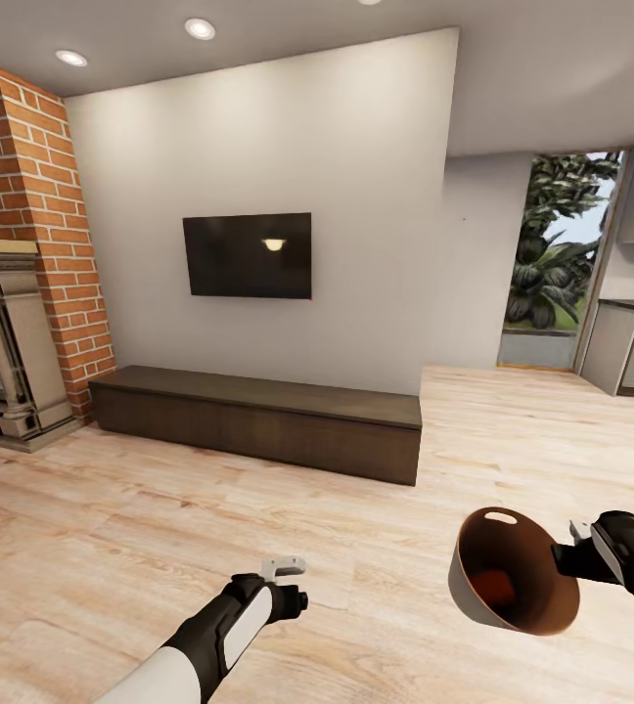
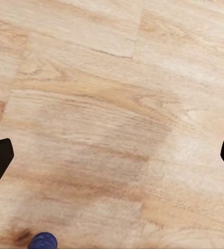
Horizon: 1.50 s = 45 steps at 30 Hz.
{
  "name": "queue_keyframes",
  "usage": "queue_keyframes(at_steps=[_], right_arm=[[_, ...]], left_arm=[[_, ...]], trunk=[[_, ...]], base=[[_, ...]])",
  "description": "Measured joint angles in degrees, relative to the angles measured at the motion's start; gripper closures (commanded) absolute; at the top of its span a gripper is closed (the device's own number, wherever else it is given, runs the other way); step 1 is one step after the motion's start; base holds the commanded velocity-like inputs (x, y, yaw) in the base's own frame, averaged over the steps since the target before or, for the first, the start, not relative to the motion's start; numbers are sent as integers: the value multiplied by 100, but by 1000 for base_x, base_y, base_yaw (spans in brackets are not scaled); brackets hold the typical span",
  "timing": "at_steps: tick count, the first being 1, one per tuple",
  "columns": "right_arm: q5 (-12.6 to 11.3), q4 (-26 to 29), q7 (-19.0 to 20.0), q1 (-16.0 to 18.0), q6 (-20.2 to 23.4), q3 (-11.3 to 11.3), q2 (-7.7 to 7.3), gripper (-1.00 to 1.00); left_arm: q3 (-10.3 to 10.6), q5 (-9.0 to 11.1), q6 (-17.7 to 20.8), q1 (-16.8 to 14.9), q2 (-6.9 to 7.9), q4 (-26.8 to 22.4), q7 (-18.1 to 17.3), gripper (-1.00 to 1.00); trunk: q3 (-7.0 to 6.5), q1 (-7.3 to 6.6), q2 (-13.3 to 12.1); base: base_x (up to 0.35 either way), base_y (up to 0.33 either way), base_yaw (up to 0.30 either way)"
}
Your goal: Put the three can of soda from the living room inside the tash can in the kitchen.
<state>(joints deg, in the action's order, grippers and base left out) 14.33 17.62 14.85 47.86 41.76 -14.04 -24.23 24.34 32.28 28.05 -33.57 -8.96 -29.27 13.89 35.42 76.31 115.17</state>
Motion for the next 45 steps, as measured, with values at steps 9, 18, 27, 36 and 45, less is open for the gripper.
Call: queue_keyframes(at_steps=[9, 18, 27, 36, 45], right_arm=[[-1, 0, 0, 0, 6, 10, 6, 100], [-2, 0, 0, 0, 7, 10, 6, 100], [-3, 0, 0, 0, 2, 11, 11, 100], [-3, 0, 1, 0, 8, 17, 48, 100], [-4, 1, 1, 0, 11, 24, 50, 100]], left_arm=[[0, 6, 0, 1, 0, 0, 0, -100], [0, 33, 0, 0, 0, 6, 54, -100], [0, 41, 0, 0, 5, 13, 101, -100], [0, 46, 0, 0, 4, 15, 114, -100], [0, 50, 0, 0, 5, 9, 115, -100]], trunk=[[0, 0, 0], [0, 0, 0], [0, 0, 0], [72, 88, 160], [72, 88, 160]], base=[[0, 0, 0], [0, 0, 0], [0, 0, 0], [0, 0, 0], [0, 0, 0]])
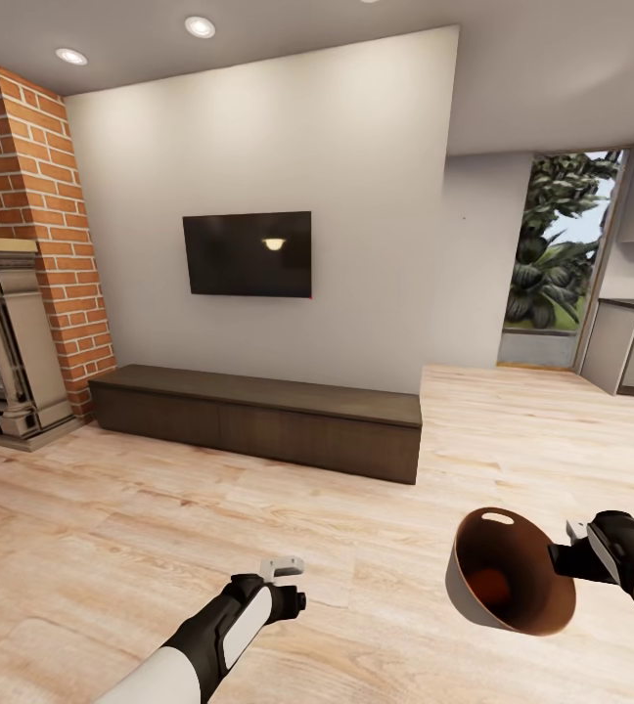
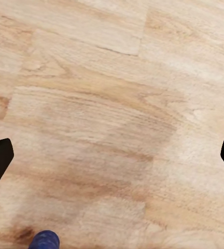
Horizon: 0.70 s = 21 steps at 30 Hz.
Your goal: Put the three can of soda from the living room inside the tash can in the kitchen.
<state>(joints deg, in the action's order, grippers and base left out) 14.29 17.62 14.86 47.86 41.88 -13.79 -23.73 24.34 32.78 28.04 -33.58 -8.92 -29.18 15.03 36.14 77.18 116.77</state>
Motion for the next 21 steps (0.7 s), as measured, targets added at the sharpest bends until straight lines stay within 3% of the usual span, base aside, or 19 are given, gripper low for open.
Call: queue_keyframes(at_steps=[21], right_arm=[[-2, 54, 8, 0, 23, 2, 0, 100]], left_arm=[[0, -26, 0, 0, -5, 0, 0, -100]], trunk=[[30, 0, 0]], base=[[0, 0, 0]])
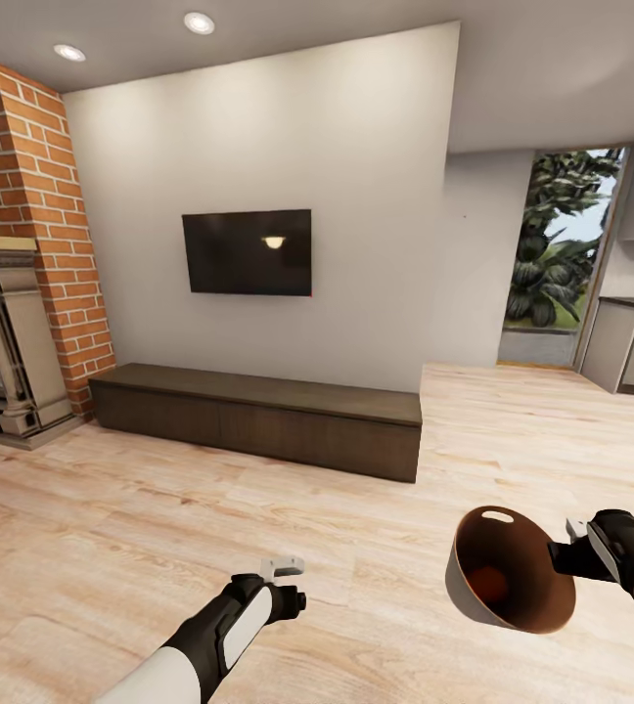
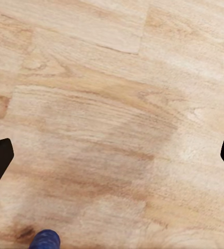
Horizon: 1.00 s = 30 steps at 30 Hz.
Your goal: Put the three can of soda from the living room inside the tash can in the kitchen.
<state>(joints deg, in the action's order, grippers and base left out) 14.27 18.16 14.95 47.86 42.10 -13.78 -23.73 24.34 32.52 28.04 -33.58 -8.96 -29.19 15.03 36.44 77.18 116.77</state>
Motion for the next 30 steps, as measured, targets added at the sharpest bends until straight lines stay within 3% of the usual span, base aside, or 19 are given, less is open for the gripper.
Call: queue_keyframes(at_steps=[11, 30], right_arm=[[5, -1, -2, 0, 0, 0, 0, 100], [-14, 63, 1, 1, 59, -13, -2, 100]], left_arm=[[0, 0, 0, 1, 0, -7, 0, -100], [0, -2, 0, 0, 0, -9, 0, -100]], trunk=[[78, 0, 0], [87, 0, 0]], base=[[0, 0, 0], [0, 0, 0]])
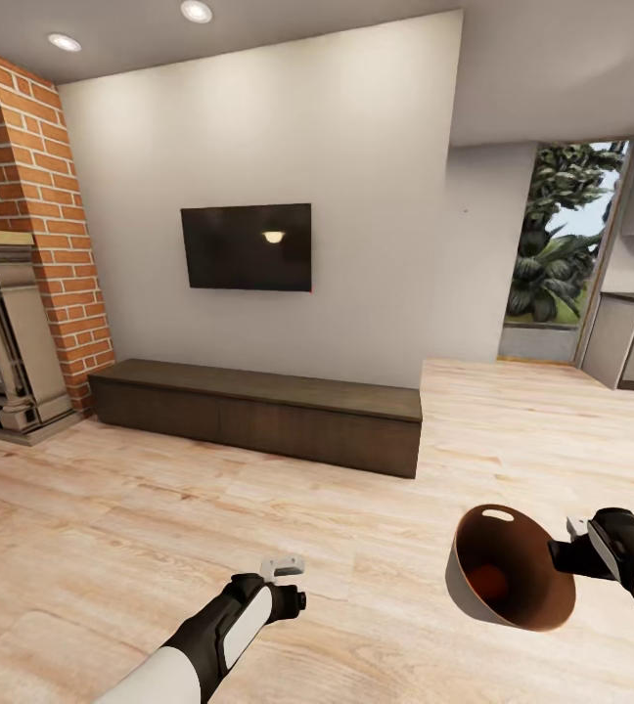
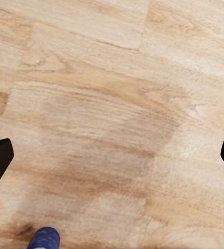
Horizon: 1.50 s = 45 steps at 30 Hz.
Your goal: Put the three can of soda from the living room inside the tash can in the kitchen.
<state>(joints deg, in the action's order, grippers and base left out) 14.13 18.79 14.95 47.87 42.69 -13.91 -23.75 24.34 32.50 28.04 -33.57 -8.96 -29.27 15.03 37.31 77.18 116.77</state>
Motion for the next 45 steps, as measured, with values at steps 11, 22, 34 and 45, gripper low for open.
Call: queue_keyframes(at_steps=[11, 22, 34, 45], right_arm=[[-8, 113, 9, 0, 451, -3, 10, 100], [28, 122, 1, 3, 467, -2, 10, 100], [32, 203, -4, 11, 484, -5, 59, 100], [-10, 455, -91, 164, 780, -17, 208, 100]], left_arm=[[5, -7, 0, 0, 0, 1, 0, -100], [9, -7, 0, 3, 0, 3, 2, -100], [9, -7, 0, 0, 0, 20, 8, -100], [5, -7, -12, 0, 4, 77, 18, -100]], trunk=[[68, 0, 0], [149, 0, 0], [154, 0, 0], [154, 0, 0]], base=[[0, 0, 0], [0, 0, 0], [0, 0, 0], [0, 0, 0]])
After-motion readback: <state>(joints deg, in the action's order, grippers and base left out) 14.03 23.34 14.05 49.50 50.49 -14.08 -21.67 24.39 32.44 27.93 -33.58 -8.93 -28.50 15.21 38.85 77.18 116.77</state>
